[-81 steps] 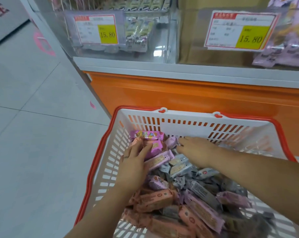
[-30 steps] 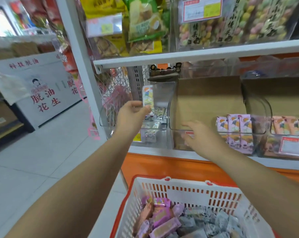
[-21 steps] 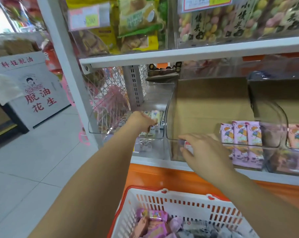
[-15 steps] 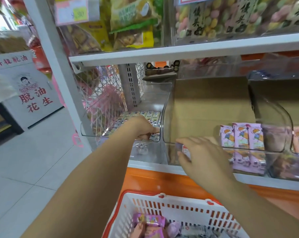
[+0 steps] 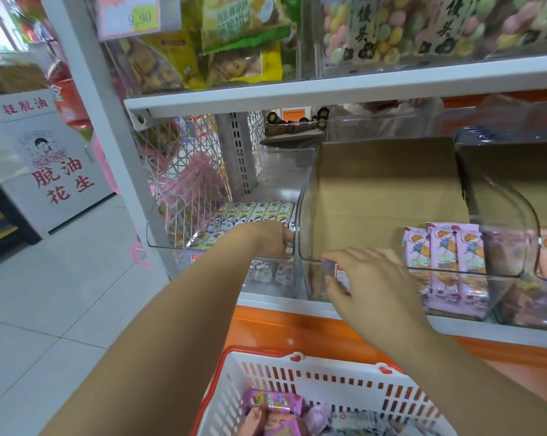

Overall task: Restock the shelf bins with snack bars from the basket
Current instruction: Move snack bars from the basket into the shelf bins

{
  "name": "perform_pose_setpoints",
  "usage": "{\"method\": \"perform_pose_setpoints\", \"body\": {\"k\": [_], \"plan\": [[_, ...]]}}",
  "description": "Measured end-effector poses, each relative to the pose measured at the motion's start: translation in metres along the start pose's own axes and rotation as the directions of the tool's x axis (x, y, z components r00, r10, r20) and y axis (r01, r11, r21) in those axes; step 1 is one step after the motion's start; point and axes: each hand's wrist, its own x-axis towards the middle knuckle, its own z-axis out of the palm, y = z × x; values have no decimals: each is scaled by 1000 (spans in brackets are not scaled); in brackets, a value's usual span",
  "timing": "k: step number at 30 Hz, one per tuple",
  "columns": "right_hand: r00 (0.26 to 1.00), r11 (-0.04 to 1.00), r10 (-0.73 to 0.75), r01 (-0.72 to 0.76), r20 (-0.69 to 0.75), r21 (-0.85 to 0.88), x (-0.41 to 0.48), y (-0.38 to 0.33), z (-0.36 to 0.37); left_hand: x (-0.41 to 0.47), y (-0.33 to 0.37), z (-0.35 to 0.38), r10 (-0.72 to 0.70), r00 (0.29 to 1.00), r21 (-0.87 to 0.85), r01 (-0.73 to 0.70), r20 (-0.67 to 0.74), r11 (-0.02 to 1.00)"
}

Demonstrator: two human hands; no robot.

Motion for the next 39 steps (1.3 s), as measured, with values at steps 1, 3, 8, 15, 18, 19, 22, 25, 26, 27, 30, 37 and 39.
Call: {"method": "perform_pose_setpoints", "body": {"k": [1, 3, 8, 15, 18, 19, 22, 25, 26, 27, 30, 37, 39], "plan": [[1000, 1000, -4, 4, -3, -4, 0, 0, 0, 1, 0, 0, 2, 1000, 26, -2, -1, 1000], [1000, 1000, -4, 4, -2, -1, 0, -1, 0, 2, 0, 1, 9, 1000, 61, -9, 2, 998], [1000, 999, -12, 11, 18, 32, 1, -3, -3, 1, -1, 2, -15, 988, 8, 17, -152, 1000], [955, 958, -256, 271, -149, 90, -18, 3, -4, -56, -6, 43, -62, 589, -313, -335, -806, 888], [888, 886, -457, 459, -44, 62, -42, 3, -2, -94, -9, 91, -104, 466, -326, -426, -879, 844], [877, 876, -481, 479, 20, 61, -52, 5, 4, -102, -12, 111, -126, 475, -352, -425, -871, 834], [886, 921, -389, 375, 253, 104, -88, 8, 19, -116, -24, 176, -180, 554, -436, -374, -813, 819], [815, 975, -220, 178, 536, 131, -125, 12, 41, -123, -35, 231, -207, 699, -492, -233, -684, 839], [775, 987, -160, 112, 611, 116, -136, 15, 51, -123, -39, 245, -204, 764, -503, -177, -613, 846], [735, 993, -112, 57, 669, 104, -145, 18, 60, -123, -42, 258, -200, 822, -504, -118, -533, 856], [624, 996, -24, -48, 781, 69, -164, 21, 88, -114, -50, 292, -194, 929, -476, 21, -316, 879], [529, 977, -72, -135, 845, 167, -175, 7, 135, -91, -66, 354, -168, 983, -235, 146, -80, 961], [534, 973, -113, -110, 838, 201, -174, -2, 146, -91, -68, 364, -164, 980, -188, 141, -114, 972]]}}
